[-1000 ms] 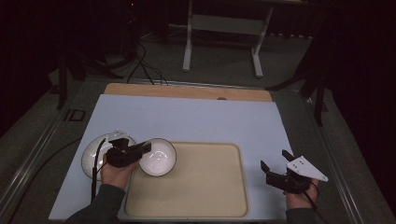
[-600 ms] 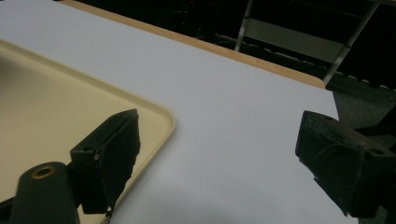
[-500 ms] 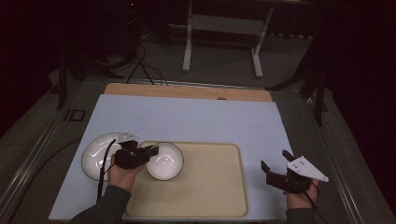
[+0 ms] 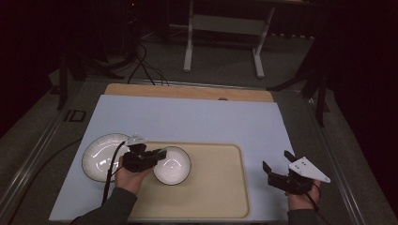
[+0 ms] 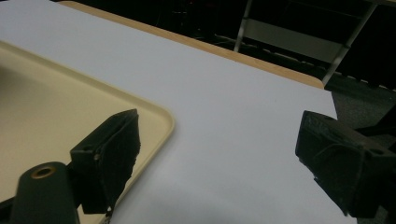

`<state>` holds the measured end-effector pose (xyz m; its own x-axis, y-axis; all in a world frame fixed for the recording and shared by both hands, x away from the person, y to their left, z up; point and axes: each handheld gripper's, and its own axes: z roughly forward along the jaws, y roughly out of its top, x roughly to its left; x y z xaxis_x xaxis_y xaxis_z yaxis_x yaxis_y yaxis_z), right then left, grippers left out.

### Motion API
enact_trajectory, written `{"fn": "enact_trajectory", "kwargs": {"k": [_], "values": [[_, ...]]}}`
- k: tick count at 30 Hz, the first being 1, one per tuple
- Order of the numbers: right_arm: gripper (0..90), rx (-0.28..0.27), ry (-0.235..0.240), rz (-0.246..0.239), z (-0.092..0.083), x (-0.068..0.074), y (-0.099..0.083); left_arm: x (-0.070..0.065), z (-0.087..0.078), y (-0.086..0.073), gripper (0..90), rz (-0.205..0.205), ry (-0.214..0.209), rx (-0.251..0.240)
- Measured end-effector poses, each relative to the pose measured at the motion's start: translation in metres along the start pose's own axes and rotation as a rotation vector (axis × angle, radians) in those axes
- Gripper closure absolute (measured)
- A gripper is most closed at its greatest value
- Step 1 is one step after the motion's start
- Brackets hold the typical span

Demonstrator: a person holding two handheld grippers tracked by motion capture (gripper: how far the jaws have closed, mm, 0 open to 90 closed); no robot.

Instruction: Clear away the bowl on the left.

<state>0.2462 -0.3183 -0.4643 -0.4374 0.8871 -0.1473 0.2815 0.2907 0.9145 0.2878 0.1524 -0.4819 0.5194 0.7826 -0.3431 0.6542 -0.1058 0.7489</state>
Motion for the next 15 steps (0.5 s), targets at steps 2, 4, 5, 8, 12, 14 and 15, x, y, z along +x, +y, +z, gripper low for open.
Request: {"fn": "enact_trajectory", "kwargs": {"k": [2, 4, 5, 8, 12, 14, 15], "values": [[13.6, 0.000, 0.000, 0.000, 0.000, 0.000, 0.000, -0.002, 0.002, 0.000, 76.9, 0.003, -0.002, 0.007], [13.6, -0.001, -0.001, 0.001, 0.000, 0.000, 0.000, -0.002, 0.003, -0.001, 76.9, 0.007, -0.004, 0.009], [13.6, -0.002, 0.000, 0.000, 0.000, 0.000, 0.000, -0.004, 0.005, -0.001, 76.9, 0.008, -0.009, 0.015], [13.6, -0.002, -0.001, 0.001, 0.000, 0.000, 0.000, -0.006, 0.008, -0.003, 76.9, 0.011, -0.012, 0.025], [13.6, -0.003, -0.002, 0.001, 0.000, 0.000, 0.000, -0.006, 0.010, -0.004, 76.9, 0.015, -0.013, 0.035], [13.6, -0.003, -0.003, 0.003, -0.001, 0.000, 0.000, -0.007, 0.011, -0.005, 76.9, 0.013, -0.012, 0.040], [13.6, -0.003, -0.003, 0.003, -0.001, 0.000, 0.000, -0.006, 0.012, -0.005, 76.9, 0.011, -0.012, 0.040]]}}
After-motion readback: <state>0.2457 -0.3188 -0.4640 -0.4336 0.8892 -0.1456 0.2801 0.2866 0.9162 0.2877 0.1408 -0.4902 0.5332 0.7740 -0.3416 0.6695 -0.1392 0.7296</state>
